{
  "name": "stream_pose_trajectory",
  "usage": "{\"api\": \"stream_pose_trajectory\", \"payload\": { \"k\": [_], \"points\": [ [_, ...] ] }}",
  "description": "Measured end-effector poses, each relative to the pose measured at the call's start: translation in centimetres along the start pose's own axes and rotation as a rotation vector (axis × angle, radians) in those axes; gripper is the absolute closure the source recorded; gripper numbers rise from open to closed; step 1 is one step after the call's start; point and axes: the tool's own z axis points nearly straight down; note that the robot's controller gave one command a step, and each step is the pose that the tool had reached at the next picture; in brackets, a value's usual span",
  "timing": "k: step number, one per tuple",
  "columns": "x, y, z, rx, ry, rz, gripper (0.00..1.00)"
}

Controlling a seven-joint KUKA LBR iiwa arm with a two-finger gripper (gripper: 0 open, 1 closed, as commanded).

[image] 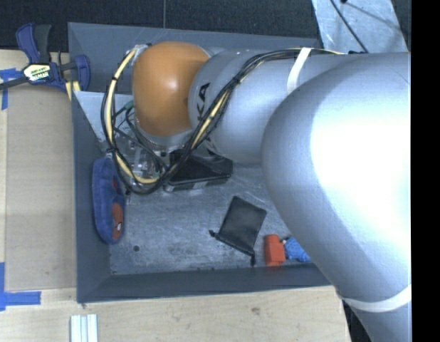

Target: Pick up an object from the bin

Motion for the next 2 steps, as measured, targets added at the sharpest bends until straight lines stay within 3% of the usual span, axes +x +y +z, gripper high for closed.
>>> {"api": "stream_pose_trajectory", "payload": {
  "k": [1,2],
  "points": [
    [-1.2,1.3,0.2,-0.001,0.000,0.069,0.00],
    [1.5,1.3,2.9,-0.001,0.001,-0.338,0.00]
  ]
}}
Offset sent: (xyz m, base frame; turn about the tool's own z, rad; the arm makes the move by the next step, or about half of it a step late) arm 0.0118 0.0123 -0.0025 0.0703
